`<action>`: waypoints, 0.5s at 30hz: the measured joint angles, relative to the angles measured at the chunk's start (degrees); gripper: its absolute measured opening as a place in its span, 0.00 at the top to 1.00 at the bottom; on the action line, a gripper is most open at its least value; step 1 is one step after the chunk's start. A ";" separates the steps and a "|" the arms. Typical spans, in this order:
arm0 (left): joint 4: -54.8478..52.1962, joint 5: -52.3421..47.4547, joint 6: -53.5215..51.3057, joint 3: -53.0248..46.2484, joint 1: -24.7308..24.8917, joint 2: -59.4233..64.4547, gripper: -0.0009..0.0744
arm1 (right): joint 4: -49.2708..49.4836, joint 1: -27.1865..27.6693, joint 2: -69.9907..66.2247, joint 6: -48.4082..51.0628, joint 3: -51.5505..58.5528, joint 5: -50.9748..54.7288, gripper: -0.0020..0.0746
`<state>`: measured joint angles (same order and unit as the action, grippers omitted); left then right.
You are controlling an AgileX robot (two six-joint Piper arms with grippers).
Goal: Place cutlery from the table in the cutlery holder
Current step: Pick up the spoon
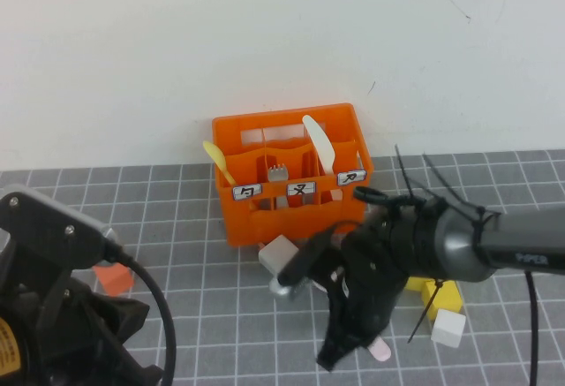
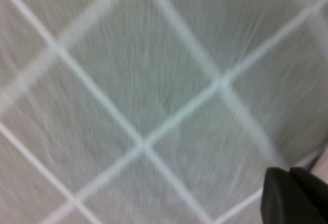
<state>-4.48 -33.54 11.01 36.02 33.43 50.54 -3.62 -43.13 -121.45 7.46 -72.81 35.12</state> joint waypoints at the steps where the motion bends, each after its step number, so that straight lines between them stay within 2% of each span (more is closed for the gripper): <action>1: 0.00 -0.13 0.00 0.00 0.00 0.00 0.99 | 0.00 0.00 0.69 0.00 -0.31 -0.99 0.98; 8: 0.68 -1.16 0.00 0.00 0.00 0.00 0.99 | 0.10 2.13 2.64 -1.26 -7.80 1.29 0.95; 10: 2.00 -1.16 0.00 0.00 0.00 0.00 0.99 | 0.10 3.37 2.26 -0.94 -9.56 3.12 0.90; 15: 3.41 -0.79 0.00 0.00 0.00 0.00 0.99 | -0.26 4.16 0.72 2.01 -10.23 5.49 0.64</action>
<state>-1.07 -34.33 11.01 36.02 33.43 50.54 -3.88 -38.96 -120.73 9.47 -83.04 40.61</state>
